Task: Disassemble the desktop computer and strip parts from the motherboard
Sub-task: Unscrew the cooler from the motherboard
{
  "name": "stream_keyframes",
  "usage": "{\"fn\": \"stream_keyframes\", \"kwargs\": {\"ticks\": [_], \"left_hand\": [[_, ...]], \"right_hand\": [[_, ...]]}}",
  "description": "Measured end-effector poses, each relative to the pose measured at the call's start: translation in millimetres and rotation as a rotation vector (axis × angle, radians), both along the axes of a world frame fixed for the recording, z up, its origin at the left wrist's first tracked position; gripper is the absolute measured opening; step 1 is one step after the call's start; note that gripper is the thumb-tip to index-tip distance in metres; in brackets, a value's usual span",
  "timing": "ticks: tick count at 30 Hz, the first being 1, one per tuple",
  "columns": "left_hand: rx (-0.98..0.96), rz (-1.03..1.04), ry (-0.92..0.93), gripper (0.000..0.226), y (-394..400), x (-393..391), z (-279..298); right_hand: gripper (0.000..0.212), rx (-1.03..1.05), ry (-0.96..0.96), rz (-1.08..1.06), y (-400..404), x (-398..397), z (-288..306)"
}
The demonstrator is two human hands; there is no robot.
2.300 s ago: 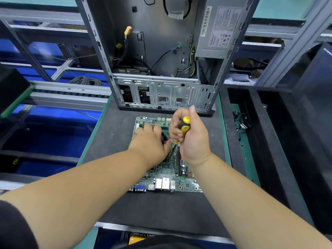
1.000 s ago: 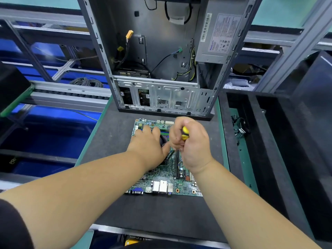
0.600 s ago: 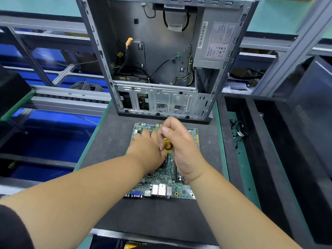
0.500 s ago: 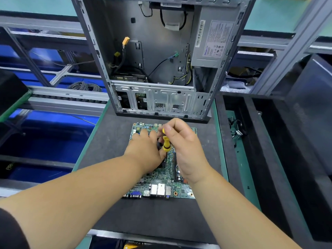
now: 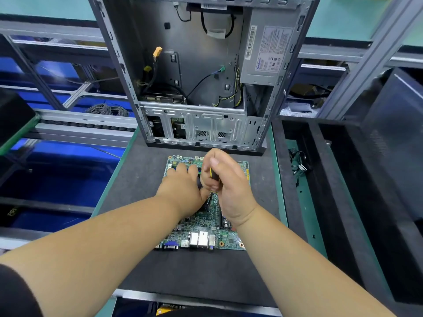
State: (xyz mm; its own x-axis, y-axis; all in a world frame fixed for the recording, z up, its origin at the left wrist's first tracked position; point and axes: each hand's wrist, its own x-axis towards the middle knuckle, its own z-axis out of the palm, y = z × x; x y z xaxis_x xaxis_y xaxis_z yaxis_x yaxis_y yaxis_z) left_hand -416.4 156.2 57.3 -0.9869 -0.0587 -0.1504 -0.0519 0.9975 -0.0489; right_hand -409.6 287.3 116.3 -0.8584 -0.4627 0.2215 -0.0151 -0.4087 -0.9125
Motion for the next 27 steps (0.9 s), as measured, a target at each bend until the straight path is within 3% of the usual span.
{"fn": "stream_keyframes", "kwargs": {"ticks": [7,16,24,27], "left_hand": [[0.119,-0.048,-0.046,0.087,-9.1,-2.1,5.9],[0.218,0.003,-0.087,0.063,-11.2,-8.4,6.9],[0.092,-0.044,0.032,0.082,-11.8,1.1,6.8],[0.091,-0.113,0.155,0.073,-10.4,-0.2,9.0]], "right_hand": [[0.025,-0.032,-0.087,-0.07,10.0,-3.9,-0.3],[0.024,-0.196,-0.099,-0.165,19.9,-20.3,12.0],[0.022,-0.137,-0.09,-0.215,21.5,-43.7,16.0],[0.022,-0.111,-0.1,-0.2,15.4,-49.5,10.4]]}}
